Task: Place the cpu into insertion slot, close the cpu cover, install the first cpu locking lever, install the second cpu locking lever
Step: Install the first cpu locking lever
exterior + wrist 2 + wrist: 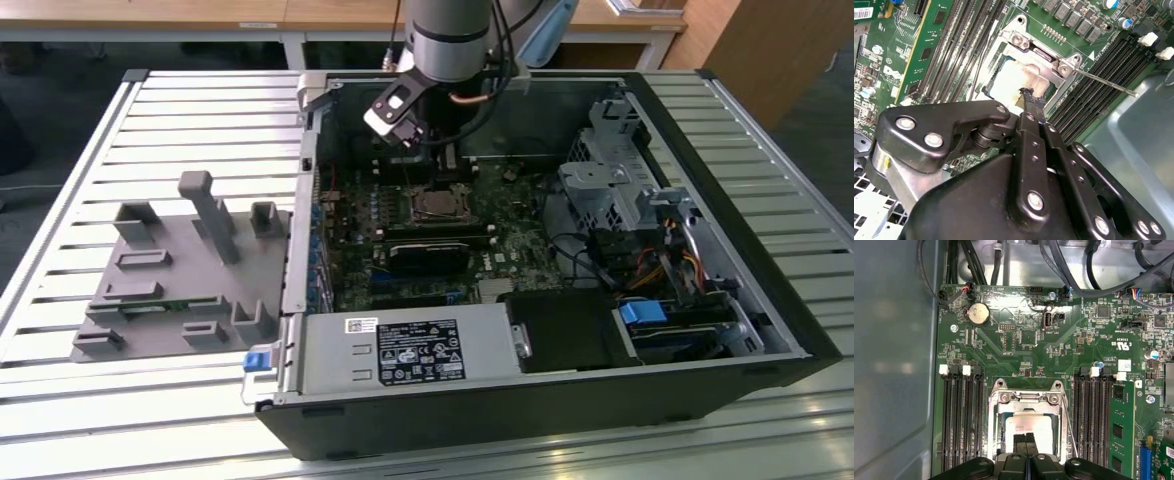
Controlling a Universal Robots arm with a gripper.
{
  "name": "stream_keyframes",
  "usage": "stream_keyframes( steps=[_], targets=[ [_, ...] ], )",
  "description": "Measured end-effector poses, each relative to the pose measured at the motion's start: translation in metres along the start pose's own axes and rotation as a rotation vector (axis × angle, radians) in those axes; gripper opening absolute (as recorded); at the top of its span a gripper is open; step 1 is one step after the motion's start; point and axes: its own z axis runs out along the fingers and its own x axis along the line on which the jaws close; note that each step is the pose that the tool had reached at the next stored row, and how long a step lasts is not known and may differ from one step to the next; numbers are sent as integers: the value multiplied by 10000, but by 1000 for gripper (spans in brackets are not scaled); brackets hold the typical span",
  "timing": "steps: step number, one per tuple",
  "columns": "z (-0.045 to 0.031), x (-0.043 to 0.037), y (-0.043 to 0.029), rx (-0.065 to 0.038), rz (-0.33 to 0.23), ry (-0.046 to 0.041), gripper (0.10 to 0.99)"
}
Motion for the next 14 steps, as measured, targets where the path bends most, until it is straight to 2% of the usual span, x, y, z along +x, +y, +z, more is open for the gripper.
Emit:
stream_keyframes(
  steps=[14],
  targets=[
    [-32,0,1,0,0,0,106]
  ],
)
